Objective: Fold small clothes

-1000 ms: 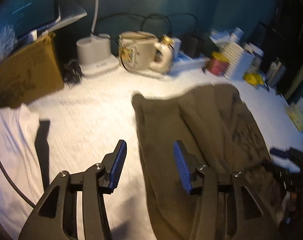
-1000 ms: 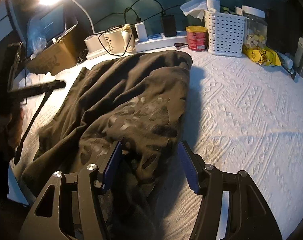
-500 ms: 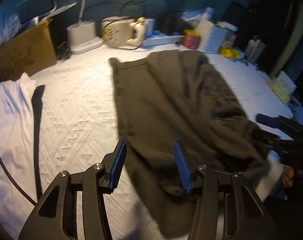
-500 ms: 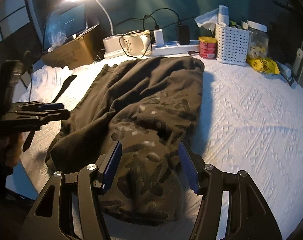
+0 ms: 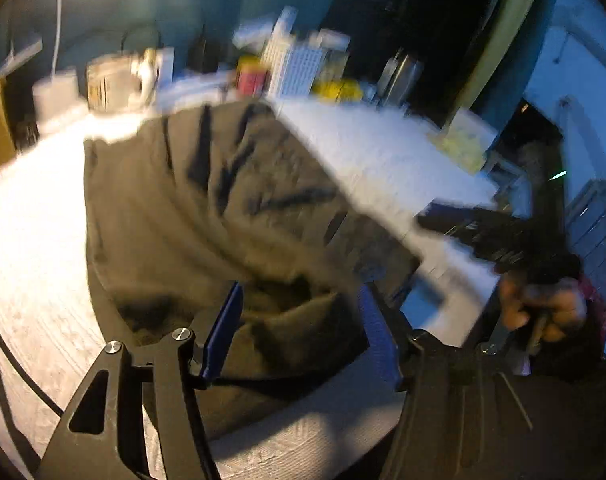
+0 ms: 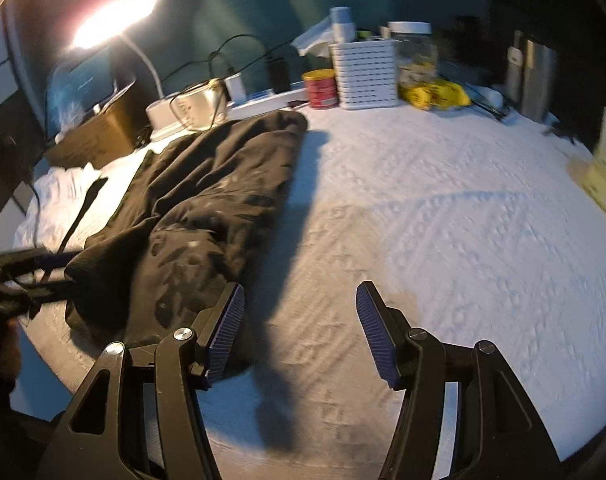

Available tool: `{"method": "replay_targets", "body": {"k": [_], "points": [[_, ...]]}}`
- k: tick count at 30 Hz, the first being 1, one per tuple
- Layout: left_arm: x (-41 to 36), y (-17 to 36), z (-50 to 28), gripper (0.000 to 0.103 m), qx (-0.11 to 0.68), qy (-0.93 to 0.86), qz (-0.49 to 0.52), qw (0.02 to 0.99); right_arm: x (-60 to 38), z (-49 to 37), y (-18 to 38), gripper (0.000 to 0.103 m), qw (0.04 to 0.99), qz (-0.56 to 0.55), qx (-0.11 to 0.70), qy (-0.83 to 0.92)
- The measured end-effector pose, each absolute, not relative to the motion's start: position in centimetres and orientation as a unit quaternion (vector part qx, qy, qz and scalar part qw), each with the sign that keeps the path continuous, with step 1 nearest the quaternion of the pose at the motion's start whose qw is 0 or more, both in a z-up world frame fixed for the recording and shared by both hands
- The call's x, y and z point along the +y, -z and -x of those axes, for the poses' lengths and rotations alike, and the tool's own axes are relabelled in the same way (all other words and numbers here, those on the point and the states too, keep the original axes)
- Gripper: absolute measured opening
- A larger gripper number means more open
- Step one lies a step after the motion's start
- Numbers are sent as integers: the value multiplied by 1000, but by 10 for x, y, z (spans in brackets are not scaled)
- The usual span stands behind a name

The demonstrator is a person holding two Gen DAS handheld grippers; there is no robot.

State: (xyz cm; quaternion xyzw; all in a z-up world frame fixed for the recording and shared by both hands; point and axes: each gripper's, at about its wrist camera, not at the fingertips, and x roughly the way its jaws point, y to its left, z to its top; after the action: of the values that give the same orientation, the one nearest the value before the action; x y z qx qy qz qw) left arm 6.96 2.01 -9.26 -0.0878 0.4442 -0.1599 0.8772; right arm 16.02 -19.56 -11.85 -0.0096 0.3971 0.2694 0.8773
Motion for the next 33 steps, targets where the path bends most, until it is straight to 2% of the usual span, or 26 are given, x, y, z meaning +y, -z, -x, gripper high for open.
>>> {"method": "replay_targets", "body": {"k": [1, 3, 5, 6, 7, 10, 12, 13, 19, 26, 29, 30, 32, 33], "points": [[19, 101, -73, 60, 457, 157, 86, 871, -199, -160, 120, 62, 877, 4, 398, -269], [18, 114, -76, 50, 471, 154, 85, 865, -203, -160, 122, 62, 873, -8, 401, -276], [22, 120, -75, 30, 475, 155, 93, 861, -203, -157, 125, 62, 868, -19, 401, -294], [26, 120, -73, 23, 474, 156, 101, 860, -201, -155, 127, 62, 864, -24, 400, -306], [29, 119, -70, 11, 473, 161, 109, 859, -199, -154, 129, 58, 859, -28, 401, -316], [34, 110, -56, 7, 456, 157, 104, 870, -187, -152, 138, 56, 844, -32, 417, -337], [38, 103, -46, 7, 446, 145, 104, 877, -177, -147, 145, 37, 838, -26, 423, -344], [41, 100, -44, 7, 445, 141, 106, 878, -172, -143, 146, 21, 833, -21, 423, -355], [54, 80, -25, 6, 429, 121, 100, 890, -156, -114, 140, 21, 825, 25, 423, -373], [57, 111, -18, 6, 468, 117, 94, 871, -165, -98, 147, 21, 813, 42, 464, -350], [55, 111, -16, 6, 468, 121, 93, 871, -176, -100, 138, 24, 825, 31, 456, -332], [55, 110, -15, 6, 468, 122, 92, 870, -179, -101, 134, 28, 830, 25, 450, -328], [54, 110, -15, 6, 469, 124, 87, 870, -185, -107, 125, 59, 841, 7, 434, -323], [54, 111, -15, 6, 470, 124, 86, 870, -187, -112, 123, 62, 846, -2, 427, -320]]}}
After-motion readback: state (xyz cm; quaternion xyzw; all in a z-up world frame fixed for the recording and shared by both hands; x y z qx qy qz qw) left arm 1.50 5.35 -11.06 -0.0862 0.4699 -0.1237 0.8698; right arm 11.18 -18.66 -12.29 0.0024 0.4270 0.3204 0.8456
